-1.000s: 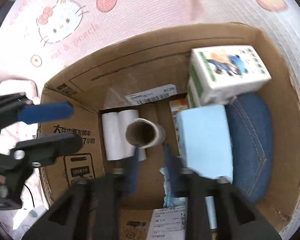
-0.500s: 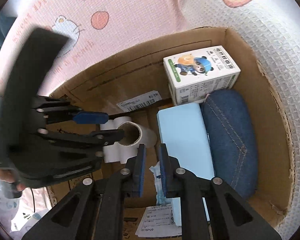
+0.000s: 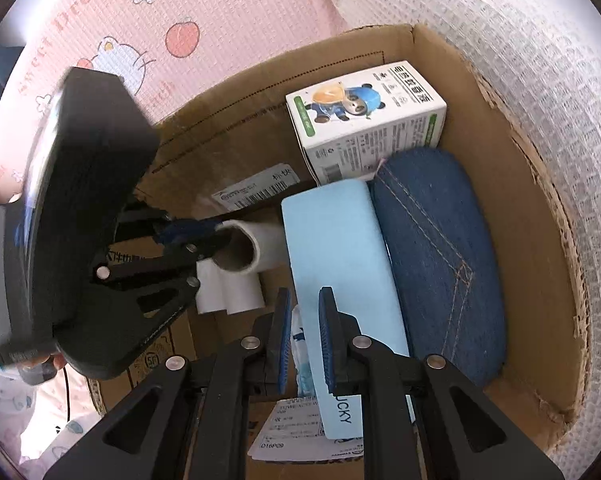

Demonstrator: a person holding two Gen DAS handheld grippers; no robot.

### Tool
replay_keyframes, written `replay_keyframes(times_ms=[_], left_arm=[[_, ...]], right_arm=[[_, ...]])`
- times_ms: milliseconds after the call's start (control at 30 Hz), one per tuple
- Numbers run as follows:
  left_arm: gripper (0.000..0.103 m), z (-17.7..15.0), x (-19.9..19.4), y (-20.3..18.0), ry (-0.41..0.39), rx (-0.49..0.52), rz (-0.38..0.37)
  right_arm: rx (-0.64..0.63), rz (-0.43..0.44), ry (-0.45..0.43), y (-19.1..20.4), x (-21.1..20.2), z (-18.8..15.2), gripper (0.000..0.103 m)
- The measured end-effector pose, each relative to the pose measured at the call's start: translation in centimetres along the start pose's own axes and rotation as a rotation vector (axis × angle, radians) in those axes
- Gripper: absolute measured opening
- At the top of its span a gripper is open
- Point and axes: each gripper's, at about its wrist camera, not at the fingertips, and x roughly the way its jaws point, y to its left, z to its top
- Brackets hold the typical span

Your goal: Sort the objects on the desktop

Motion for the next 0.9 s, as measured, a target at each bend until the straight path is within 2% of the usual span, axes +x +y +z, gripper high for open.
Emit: replay_keyframes(times_ms=[67,167,367,433,533,633,733,767,800,833,900], left_arm=[[0.006,-0.6,-0.8,-1.9,-0.039,0.121,0.111],[0.006,-1.3,-0.8,-3.7,-0.038,0.197,0.164],[0.006,-1.6,0.2,-4.3,-0.007,0.214,0.183],[0.006,-1.9,0.5,-4.5,0.012,0.226,0.192],[0.006,-2.2,1.0,-4.9,0.023,0.242,0.27],[0.007,-2.5,1.0,-5.1,0.033,0.244,0.272],[0.007,-2.6,0.4,-4.9,0.044,0.221,0.181],[0.011,-2.6,0.3,-4.8,0.065,0.21,0.131],[0.022,-2.7,0.3,-4.8,0.095,0.199,0.079],[0.04,-2.7,0.4,-4.8,0.114,0.193,0.052],[0.053,-3.1,0.4,-4.9,0.136,0.191,0.019]], right_arm=[[0.004,-0.001,-0.002,-0.2,-0.2,-0.1,0.011],[0.014,0.002,0.001,-0.5,-0.3,-0.1,0.011],[0.02,-0.02,-0.004,-1.0,-1.5,-0.2,0.011],[0.018,-0.058,-0.006,-1.3,-2.0,-0.2,0.011],[0.011,-0.111,-0.014,-1.6,-2.7,-0.1,0.011],[0.017,-0.112,-0.018,-2.0,-3.4,-0.2,0.011],[0.019,-0.112,-0.021,-2.8,-5.2,-0.2,0.011],[0.021,-0.113,-0.022,-3.0,-5.2,-0.2,0.011],[0.024,-0.116,-0.023,-3.1,-5.4,-0.1,0.011],[0.027,-0.12,-0.022,-3.2,-5.6,-0.1,0.011],[0.032,-0.128,-0.017,-3.6,-3.8,-0.4,0.011]])
